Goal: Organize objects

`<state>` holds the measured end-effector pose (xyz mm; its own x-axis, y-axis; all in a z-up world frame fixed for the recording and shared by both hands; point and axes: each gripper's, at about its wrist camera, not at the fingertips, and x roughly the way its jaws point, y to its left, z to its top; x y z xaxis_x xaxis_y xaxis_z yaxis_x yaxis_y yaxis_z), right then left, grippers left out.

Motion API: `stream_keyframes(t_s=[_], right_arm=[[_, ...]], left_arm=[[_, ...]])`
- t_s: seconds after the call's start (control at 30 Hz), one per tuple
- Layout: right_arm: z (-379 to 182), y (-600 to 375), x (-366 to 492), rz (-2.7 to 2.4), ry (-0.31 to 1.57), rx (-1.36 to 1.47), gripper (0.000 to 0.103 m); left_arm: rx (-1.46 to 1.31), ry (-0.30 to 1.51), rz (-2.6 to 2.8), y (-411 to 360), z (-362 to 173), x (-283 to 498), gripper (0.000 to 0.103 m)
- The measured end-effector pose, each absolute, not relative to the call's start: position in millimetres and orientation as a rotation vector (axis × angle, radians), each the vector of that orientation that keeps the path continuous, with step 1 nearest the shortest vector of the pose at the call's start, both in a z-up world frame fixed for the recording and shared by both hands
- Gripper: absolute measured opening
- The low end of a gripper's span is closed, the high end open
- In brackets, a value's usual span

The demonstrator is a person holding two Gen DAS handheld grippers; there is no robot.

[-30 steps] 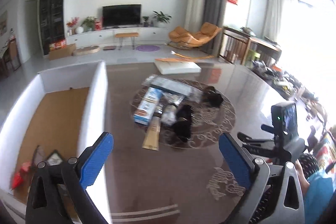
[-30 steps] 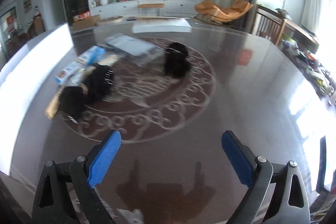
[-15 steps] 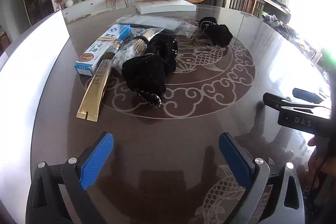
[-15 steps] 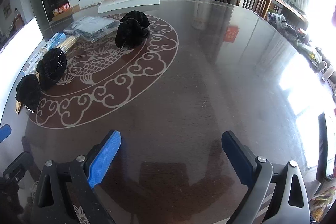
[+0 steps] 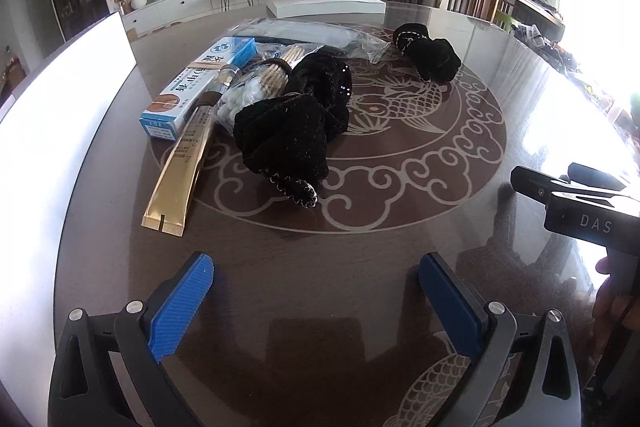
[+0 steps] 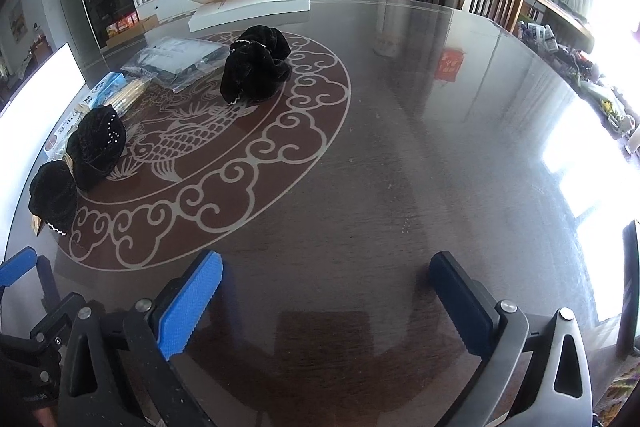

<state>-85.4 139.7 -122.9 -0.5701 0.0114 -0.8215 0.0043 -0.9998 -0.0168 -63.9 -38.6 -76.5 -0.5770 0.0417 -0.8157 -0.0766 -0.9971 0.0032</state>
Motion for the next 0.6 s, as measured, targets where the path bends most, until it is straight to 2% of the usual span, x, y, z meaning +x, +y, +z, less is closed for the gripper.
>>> stream_keyframes(t_s=[0.6], right_arm=[[-122.6, 140.4, -83.7, 2.783, -0.019, -1.432, 0.103]], left_arm=[[-1.412, 0.059, 2.731, -39.7, -76.4, -64.0, 0.103]])
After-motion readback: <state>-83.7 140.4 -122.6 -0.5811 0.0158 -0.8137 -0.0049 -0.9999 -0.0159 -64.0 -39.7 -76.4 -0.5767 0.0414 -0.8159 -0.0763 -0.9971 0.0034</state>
